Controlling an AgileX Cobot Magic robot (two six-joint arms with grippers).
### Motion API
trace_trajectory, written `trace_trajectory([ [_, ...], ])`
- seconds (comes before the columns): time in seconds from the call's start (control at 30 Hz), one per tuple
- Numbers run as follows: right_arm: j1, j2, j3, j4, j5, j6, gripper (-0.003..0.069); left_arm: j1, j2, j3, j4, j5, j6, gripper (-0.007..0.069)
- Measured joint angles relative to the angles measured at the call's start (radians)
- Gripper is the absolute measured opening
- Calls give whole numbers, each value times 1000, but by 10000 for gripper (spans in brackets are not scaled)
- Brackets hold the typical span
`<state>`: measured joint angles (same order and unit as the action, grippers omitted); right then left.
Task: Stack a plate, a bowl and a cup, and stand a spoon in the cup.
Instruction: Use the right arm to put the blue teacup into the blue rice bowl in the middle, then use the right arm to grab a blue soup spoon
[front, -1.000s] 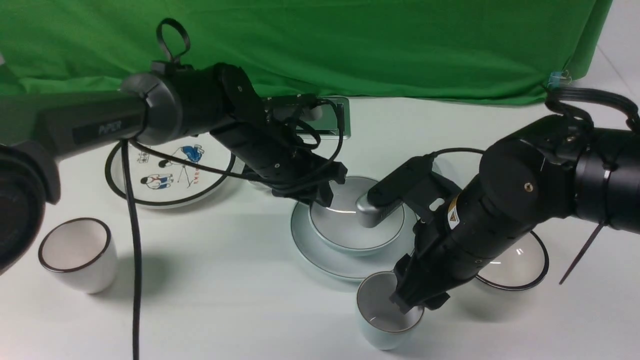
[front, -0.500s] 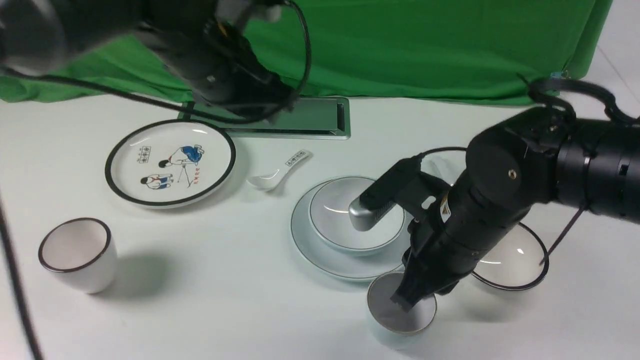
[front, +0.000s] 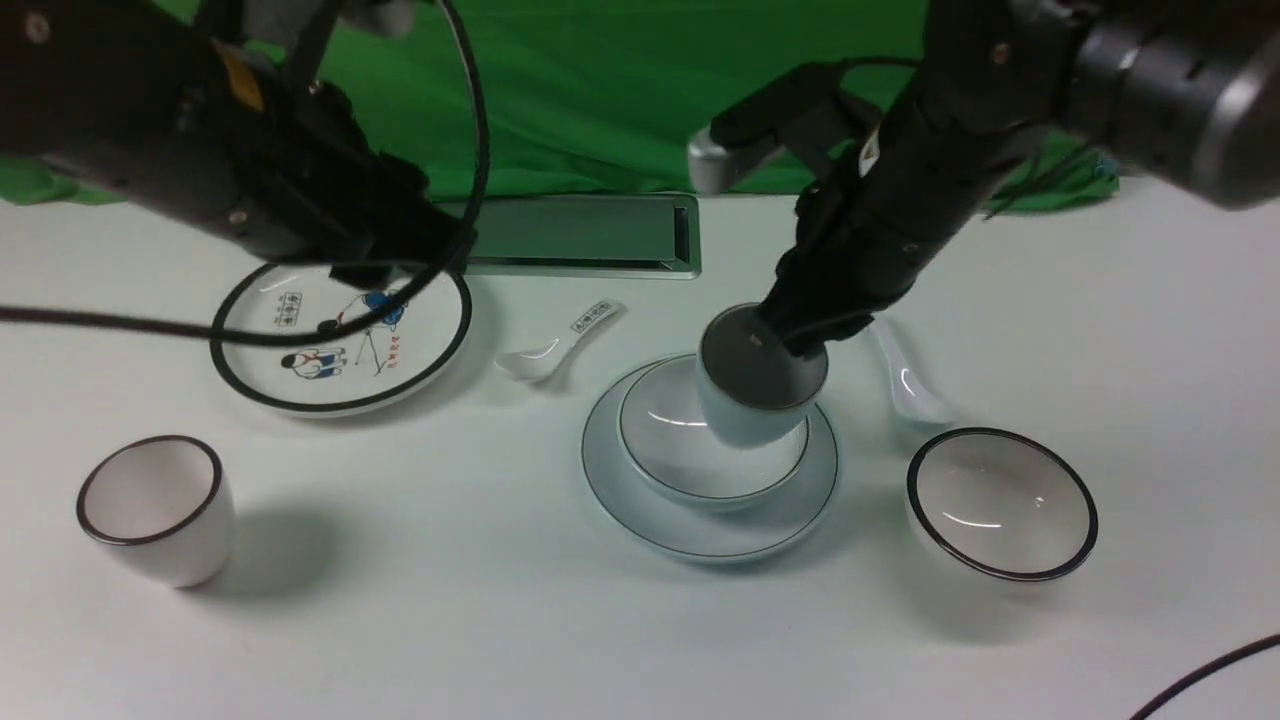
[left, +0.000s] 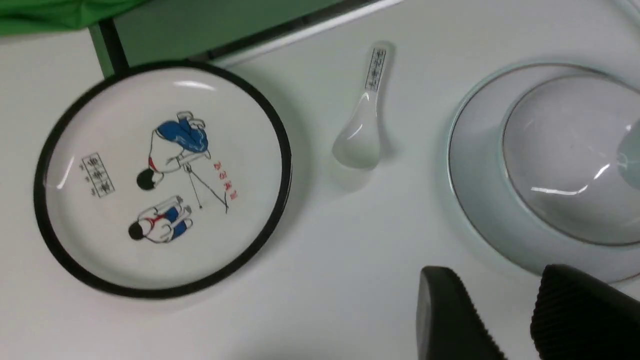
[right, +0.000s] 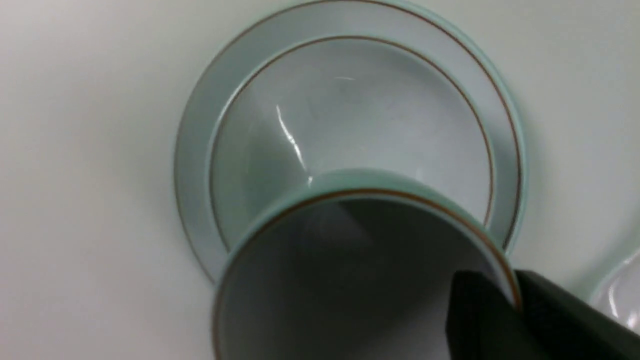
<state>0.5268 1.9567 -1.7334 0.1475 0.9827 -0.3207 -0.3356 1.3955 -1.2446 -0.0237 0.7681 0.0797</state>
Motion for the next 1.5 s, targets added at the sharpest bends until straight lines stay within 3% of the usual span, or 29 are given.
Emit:
trace_trajectory([
  [0.23, 0, 131, -76, 3, -1, 17, 71, 0, 0, 107, 0, -5, -4, 209],
  [0.33, 0, 133, -90, 1, 12, 24, 124, 0, 0, 118, 0, -21, -4, 209],
  [0.37, -1, 133, -99, 1, 22, 29, 162, 0, 0, 119, 0, -26, -4, 209],
  [0.43, -10, 133, -136, 1, 60, 35, 306, 0, 0, 122, 0, -36, -4, 211],
  [0.5, -18, 131, -162, 0, 76, 35, 377, 0, 0, 123, 0, -41, -4, 212],
  [0.53, -36, 124, -199, -3, 97, 36, 487, 0, 0, 123, 0, -43, -4, 212],
  [0.63, -85, 112, -235, -10, 98, 36, 581, 0, -1, 123, 0, -46, -4, 213],
  [0.7, -129, 109, -243, -13, 72, 40, 591, 0, -1, 123, 0, -51, -4, 216],
  [0.97, -260, 233, -243, -29, -38, 76, 525, 0, -1, 124, 0, -65, -5, 221],
  [1.3, -259, 376, -243, -27, -170, 120, 493, 0, -1, 124, 0, -93, -5, 225],
  [1.43, -259, 381, -246, -27, -151, 117, 262, 0, -1, 124, 0, -93, -5, 227],
  [1.47, -259, 381, -249, -27, -148, 117, 249, 0, -1, 124, 0, -93, -5, 227],
  [1.5, -259, 381, -262, -27, -125, 112, 165, 0, -1, 124, 0, -93, -5, 230],
])
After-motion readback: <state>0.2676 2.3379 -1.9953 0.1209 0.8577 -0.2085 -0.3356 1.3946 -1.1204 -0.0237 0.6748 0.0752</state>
